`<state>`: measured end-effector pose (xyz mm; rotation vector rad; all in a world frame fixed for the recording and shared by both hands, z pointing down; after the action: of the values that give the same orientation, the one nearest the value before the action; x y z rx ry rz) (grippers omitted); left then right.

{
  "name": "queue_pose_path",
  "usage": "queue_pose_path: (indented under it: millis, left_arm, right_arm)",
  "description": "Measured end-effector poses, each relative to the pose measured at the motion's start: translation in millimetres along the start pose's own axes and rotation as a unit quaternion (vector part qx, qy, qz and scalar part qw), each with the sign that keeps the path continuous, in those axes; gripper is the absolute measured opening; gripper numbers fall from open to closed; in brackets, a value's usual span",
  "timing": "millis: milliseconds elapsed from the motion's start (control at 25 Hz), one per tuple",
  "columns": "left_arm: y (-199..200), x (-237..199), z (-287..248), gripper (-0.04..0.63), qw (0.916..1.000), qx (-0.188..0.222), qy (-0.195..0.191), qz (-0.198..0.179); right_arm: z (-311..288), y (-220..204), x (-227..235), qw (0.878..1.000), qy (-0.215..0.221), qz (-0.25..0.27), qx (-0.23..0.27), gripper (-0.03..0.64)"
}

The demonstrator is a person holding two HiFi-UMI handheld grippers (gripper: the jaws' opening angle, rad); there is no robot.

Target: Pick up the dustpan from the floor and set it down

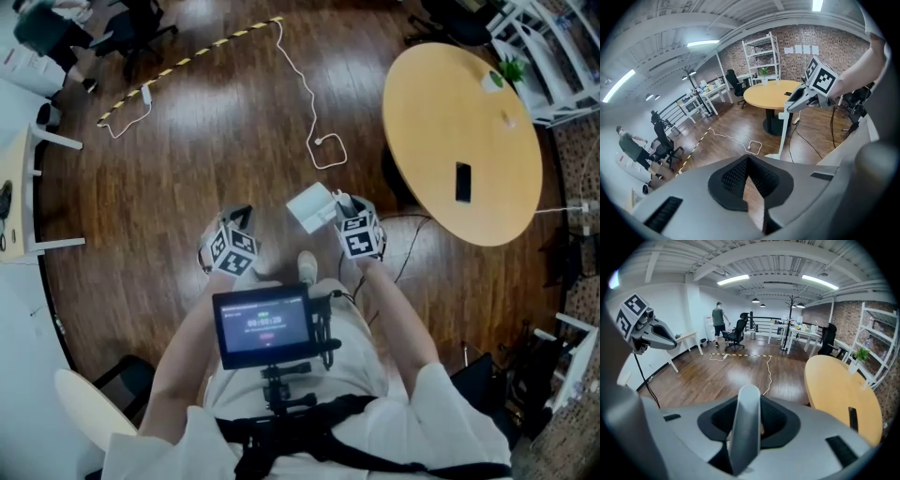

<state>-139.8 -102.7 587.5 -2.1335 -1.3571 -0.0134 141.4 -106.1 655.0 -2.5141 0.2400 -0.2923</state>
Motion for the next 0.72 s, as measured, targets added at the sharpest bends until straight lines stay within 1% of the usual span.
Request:
queue_pose_path:
  millis: [80,360,560,720]
  left_arm:
    - [0.3,-6.0,-5.1,-0.006,1.0000,-0.004,-0.002,0.001]
    - [-4.1,-1.3,-1.9,-0.006,0.9999,-0.010,0.000,0.004]
    - [-7.7,-5.0,-5.3,-0.006,0.9999,-0.016,-0.002,0.004]
    - [-10.1,-3.2,-5.1,-0.006,0.9998,-0.019,-0.004,0.004]
  right_arm:
    - [-9.2,2.3,1.7,1.000,0.001,0.000,-0.003,0.146]
    - [-14.4,-11.9,5.8,1.000,-0.003,-0.001,-0.008,0.146]
    - [-23.5,-11.2,10.0,1.000,-0.011,0.004,-0.002,0.146]
    - [-28.9,-18.3,12.1,1.000,-0.011,0.002,-0.006,0.146]
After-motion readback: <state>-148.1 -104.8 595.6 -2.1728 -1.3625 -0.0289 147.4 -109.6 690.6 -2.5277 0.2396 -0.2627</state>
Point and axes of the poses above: the fingertips, and each gripper's own axes: z backward along the fingers, x to its right, y out of its top, the point moved 8 cm from there along z, backward along the fingers, and after that the axes turned 14 degrees about -z, right-handed, at the moved point
